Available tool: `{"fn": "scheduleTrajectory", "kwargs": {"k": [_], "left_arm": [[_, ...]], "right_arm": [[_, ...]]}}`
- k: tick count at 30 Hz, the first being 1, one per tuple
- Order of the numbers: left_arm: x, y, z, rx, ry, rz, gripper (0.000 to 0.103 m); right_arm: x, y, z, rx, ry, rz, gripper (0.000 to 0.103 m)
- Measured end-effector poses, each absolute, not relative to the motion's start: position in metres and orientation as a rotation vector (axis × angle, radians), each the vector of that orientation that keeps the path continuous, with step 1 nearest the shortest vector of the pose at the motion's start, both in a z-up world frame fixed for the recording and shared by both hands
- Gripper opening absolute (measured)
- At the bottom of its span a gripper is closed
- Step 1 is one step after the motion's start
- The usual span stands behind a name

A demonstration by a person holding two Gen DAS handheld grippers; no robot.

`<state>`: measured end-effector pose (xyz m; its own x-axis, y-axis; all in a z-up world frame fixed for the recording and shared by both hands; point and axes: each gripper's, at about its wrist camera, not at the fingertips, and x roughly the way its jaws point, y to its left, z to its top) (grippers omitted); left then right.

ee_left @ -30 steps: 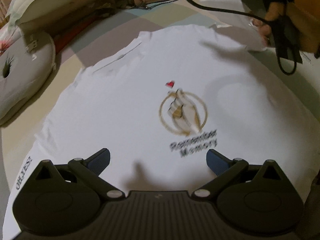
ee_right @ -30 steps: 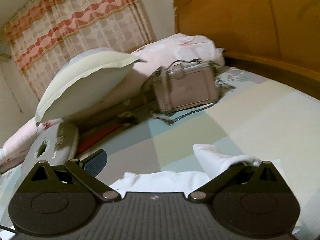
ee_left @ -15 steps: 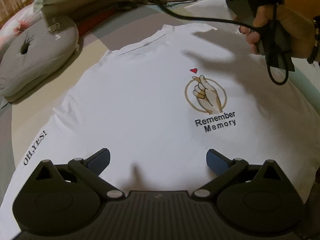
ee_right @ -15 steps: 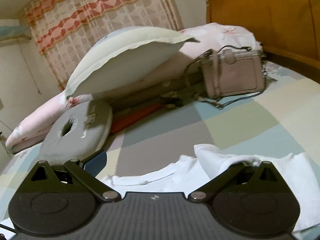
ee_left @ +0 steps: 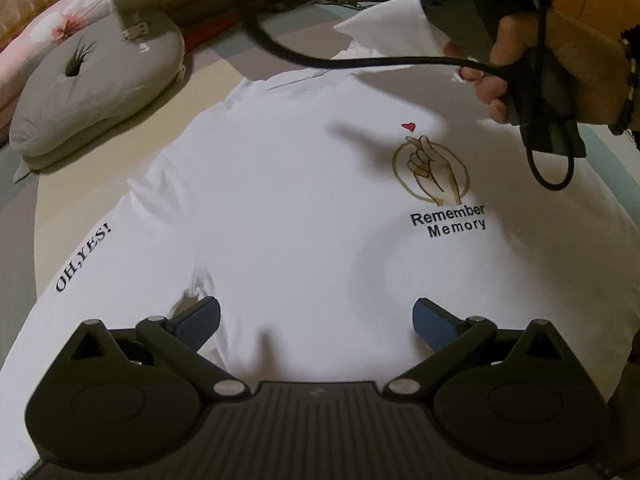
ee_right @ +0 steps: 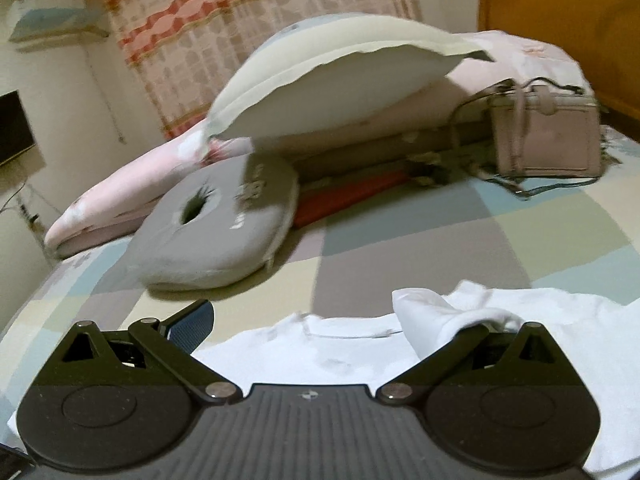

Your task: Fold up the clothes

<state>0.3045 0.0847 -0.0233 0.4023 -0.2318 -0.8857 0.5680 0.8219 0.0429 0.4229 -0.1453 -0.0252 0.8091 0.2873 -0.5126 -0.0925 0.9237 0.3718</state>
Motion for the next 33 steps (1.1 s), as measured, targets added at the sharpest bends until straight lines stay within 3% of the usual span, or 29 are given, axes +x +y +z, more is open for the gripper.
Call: {"fn": "scheduleTrajectory", "kwargs": {"k": [20, 26, 33], "left_arm": [[0.298, 0.107, -0.033, 0.319, 1.067, -0.472, 0.102], [0.298, 0.113, -0.036, 0.305, 1.069, -0.459, 0.102], [0.296, 0.118, -0.038, 0.303, 1.073, -0.454, 0.102]], "right_arm": [[0.425, -0.085, -0.065, 0.256, 0.782, 0.379, 0.103], [0.418, -0.121, -0.086, 0.473, 0.876, 0.313, 0.103], [0.421, -0.171, -0.104, 0.806, 0.857, 0.209, 0.103]]}}
